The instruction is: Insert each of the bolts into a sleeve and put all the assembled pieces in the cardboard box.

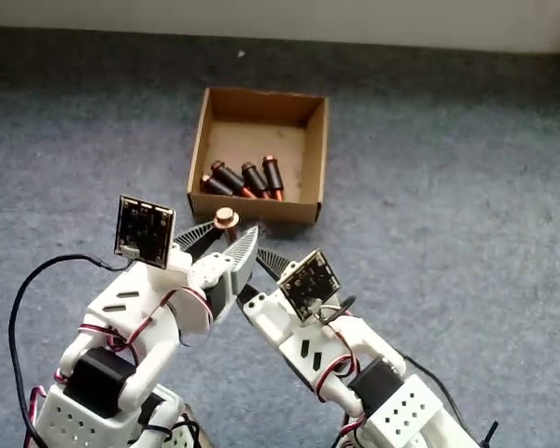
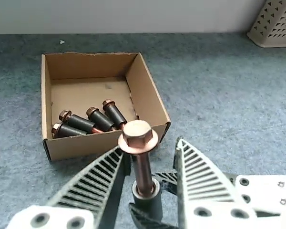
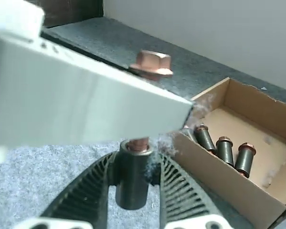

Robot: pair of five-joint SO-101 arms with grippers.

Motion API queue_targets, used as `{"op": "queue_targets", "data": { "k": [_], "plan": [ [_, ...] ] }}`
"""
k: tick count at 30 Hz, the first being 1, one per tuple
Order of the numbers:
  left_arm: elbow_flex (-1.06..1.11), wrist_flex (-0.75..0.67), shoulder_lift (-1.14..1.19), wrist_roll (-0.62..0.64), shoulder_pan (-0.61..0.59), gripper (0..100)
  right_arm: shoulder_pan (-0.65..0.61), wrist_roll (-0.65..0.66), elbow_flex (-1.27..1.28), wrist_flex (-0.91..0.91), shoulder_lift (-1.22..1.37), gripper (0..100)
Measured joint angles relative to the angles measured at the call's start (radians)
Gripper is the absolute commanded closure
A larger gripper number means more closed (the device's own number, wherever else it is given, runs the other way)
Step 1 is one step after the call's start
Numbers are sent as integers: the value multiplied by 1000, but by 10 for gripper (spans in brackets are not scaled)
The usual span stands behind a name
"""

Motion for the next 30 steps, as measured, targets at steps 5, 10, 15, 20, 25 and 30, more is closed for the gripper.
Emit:
{"op": "queue_targets", "data": {
  "k": [5,10,15,20,25,30],
  "plan": [
    [-110,92,-6,-5,0,825,71,2,21,-2,-2,993],
    [-157,124,-11,-6,-20,825,109,3,71,-2,2,993],
    [-158,127,-11,-6,-137,829,133,3,80,-2,0,993],
    [-115,175,-11,-6,-256,829,172,3,80,-2,0,993],
    [55,199,-2,-8,-394,829,199,3,80,-2,0,993],
    [262,192,0,-98,-482,866,265,-71,80,2,0,993]
  ]
}}
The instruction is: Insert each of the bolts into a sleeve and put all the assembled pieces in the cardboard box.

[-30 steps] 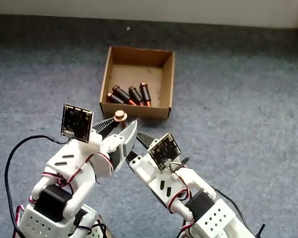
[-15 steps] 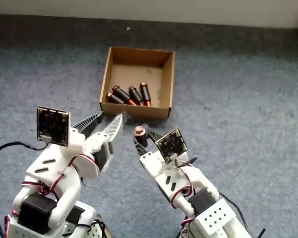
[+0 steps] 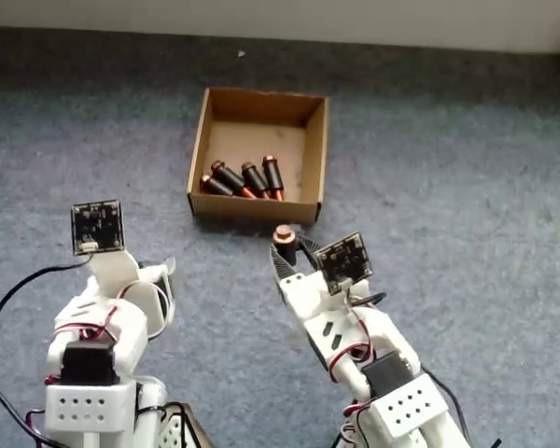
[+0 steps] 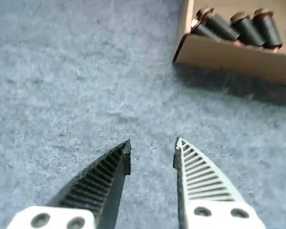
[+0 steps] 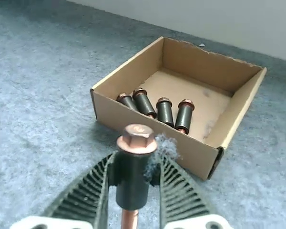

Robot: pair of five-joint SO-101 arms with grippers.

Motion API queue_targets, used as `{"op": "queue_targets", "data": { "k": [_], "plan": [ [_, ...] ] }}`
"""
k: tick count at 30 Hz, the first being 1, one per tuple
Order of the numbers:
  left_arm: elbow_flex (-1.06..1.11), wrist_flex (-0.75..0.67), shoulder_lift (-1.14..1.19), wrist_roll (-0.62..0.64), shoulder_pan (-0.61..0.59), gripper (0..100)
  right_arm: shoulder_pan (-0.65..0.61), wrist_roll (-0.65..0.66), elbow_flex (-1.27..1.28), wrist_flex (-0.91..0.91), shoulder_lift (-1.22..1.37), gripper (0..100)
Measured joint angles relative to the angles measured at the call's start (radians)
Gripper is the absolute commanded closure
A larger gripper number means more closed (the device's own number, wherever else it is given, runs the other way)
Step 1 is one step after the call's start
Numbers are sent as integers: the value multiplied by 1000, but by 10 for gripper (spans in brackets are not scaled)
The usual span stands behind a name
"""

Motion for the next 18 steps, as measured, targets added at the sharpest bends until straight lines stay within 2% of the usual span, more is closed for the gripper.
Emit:
{"op": "queue_targets", "data": {
  "k": [4,8,11,14,18],
  "plan": [
    [135,-103,0,-51,-18,998,66,-49,-26,103,2,993],
    [242,-245,0,-129,-18,995,72,-57,-140,232,2,993],
    [288,-324,0,-141,-18,995,75,-57,-213,261,3,993],
    [307,-362,0,-141,-18,995,75,-57,-296,261,57,993],
    [308,-373,0,-146,-18,995,75,-57,-440,261,256,993]
  ]
}}
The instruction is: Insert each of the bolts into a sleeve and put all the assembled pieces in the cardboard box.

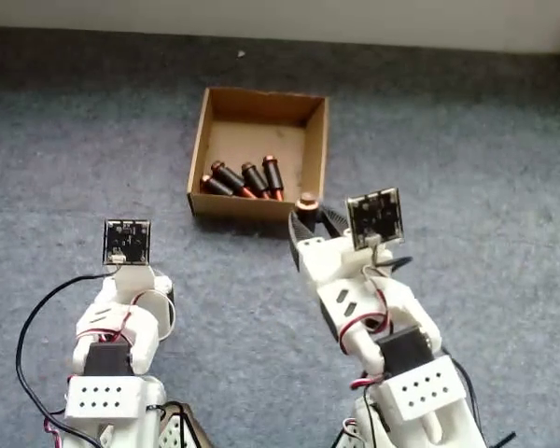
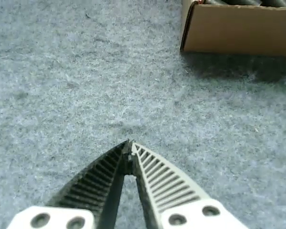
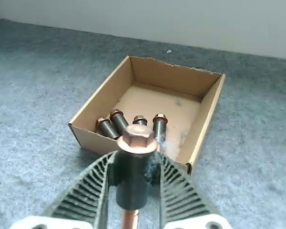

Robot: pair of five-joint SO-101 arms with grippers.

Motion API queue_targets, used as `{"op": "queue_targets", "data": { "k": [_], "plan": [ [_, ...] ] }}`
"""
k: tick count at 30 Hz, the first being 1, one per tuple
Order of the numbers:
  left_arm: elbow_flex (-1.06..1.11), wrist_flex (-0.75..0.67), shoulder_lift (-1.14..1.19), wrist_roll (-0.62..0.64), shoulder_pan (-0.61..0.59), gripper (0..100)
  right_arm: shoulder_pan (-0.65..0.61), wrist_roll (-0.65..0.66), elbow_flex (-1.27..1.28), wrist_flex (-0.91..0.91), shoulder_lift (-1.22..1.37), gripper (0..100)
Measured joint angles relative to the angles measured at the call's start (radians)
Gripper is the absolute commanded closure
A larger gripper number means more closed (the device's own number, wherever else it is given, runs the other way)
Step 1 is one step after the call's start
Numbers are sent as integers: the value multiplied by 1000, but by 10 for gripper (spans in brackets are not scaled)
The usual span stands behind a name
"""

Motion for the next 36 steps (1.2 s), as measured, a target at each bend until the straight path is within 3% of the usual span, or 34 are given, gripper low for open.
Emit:
{"op": "queue_targets", "data": {
  "k": [6,15,22,26,28,36],
  "plan": [
    [6,0,0,-2,0,995,2,0,-278,-5,397,993],
    [6,0,0,-2,0,995,72,0,-534,-299,899,992],
    [6,0,0,-2,0,995,101,0,-690,-347,1188,958],
    [6,-2,0,-2,0,995,101,0,-733,-347,1254,847],
    [6,-3,0,-2,0,995,101,-2,-743,-347,1255,841],
    [9,-21,0,-3,0,995,101,-3,-761,-242,1135,995]
  ]
}}
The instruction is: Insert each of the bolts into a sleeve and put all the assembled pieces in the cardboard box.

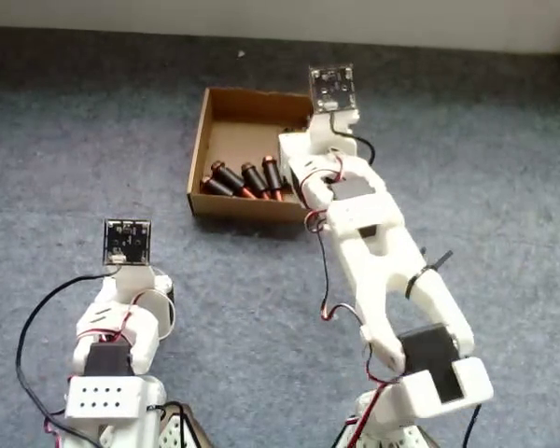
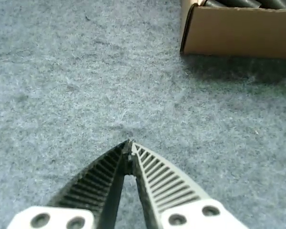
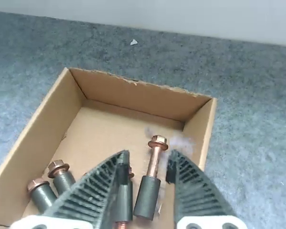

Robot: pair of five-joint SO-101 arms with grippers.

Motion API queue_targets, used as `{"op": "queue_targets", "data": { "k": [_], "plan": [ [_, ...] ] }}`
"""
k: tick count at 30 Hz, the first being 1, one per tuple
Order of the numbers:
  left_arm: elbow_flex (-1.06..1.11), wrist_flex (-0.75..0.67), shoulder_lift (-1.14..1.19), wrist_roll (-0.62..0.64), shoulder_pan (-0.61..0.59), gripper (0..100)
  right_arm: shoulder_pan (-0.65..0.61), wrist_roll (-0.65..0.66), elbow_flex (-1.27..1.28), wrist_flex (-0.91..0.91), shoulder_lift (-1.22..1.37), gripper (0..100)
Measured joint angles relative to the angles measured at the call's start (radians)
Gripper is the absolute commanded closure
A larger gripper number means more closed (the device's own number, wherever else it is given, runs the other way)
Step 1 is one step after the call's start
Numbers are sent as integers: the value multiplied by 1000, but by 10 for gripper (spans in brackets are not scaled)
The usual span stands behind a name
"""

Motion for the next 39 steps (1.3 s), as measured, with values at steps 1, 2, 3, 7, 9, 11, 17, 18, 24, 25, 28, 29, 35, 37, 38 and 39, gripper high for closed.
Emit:
{"op": "queue_targets", "data": {
  "k": [1,2,3,7,9,11,17,18,24,25,28,29,35,37,38,39],
  "plan": [
    [8,-8,0,0,0,995,0,0,0,40,-34,986],
    [15,-18,0,0,0,995,0,0,0,80,-69,988],
    [17,-26,0,0,0,995,0,0,0,129,-104,992],
    [17,-34,0,0,0,995,0,0,21,308,-239,993],
    [17,-34,0,0,0,995,0,0,83,350,-316,993],
    [17,-34,0,0,0,995,0,0,164,364,-396,993],
    [17,-34,0,-2,0,995,0,0,425,367,-687,993],
    [17,-34,0,-2,0,995,0,0,462,367,-732,993],
    [17,-34,0,-2,0,995,-2,0,686,367,-973,993],
    [17,-34,0,-2,0,995,-2,0,723,367,-1010,993],
    [17,-34,0,-2,0,995,-2,0,832,367,-1131,993],
    [17,-34,0,-2,0,995,-2,0,865,367,-1174,993],
    [17,-34,0,-2,0,995,-2,0,1069,367,-1432,993],
    [17,-34,0,-2,0,995,-2,0,1140,367,-1519,993],
    [17,-34,0,-2,0,995,-2,0,1174,367,-1562,993],
    [17,-34,0,-2,0,995,0,0,1206,367,-1605,993]
  ]
}}
